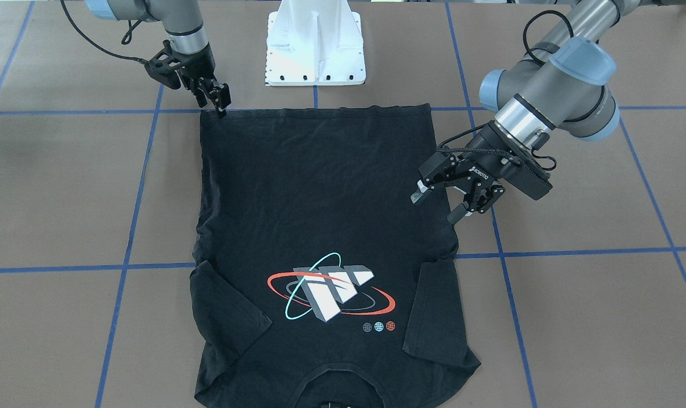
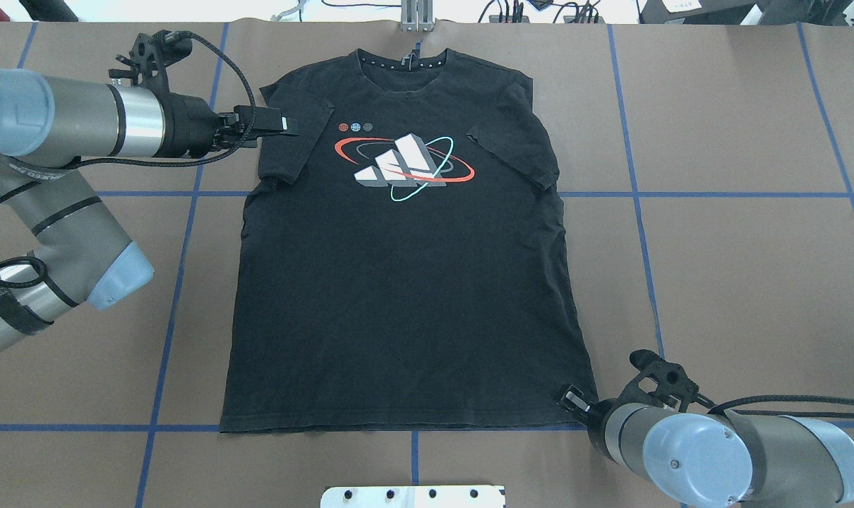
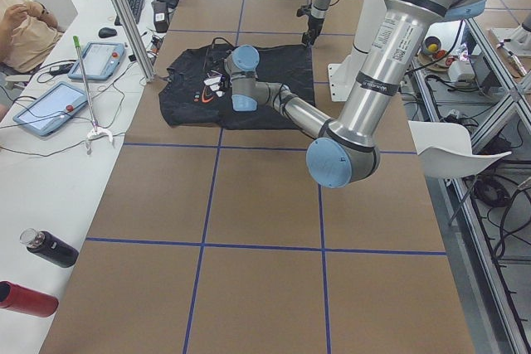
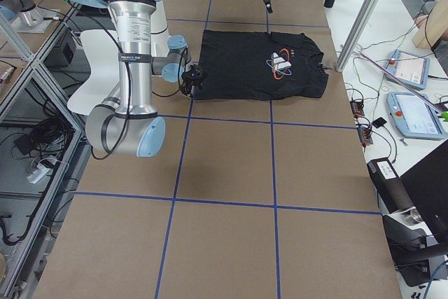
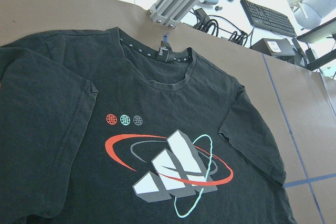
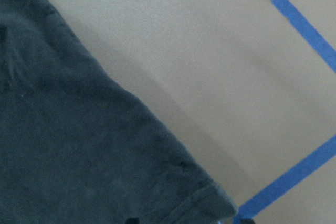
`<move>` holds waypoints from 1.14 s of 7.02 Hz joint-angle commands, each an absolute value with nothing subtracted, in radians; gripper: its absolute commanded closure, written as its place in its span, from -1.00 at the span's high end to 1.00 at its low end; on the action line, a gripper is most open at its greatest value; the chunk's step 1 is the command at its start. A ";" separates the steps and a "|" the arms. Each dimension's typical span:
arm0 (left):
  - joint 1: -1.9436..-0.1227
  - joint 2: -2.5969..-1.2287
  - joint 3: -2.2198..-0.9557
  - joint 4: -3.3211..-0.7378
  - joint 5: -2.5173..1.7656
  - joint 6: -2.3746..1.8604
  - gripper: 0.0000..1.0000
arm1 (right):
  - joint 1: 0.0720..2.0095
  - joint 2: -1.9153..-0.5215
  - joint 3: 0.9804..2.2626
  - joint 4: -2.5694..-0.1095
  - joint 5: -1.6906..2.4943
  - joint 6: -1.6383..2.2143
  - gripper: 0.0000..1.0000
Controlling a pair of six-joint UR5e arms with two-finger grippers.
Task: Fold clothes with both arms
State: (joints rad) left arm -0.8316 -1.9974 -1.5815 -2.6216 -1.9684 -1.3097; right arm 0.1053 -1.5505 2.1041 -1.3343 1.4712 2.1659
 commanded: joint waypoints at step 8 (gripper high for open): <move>-0.822 -2.000 -1.591 -2.614 -1.979 -1.421 0.99 | 0.087 -1.586 2.144 -1.336 1.463 2.164 -1.00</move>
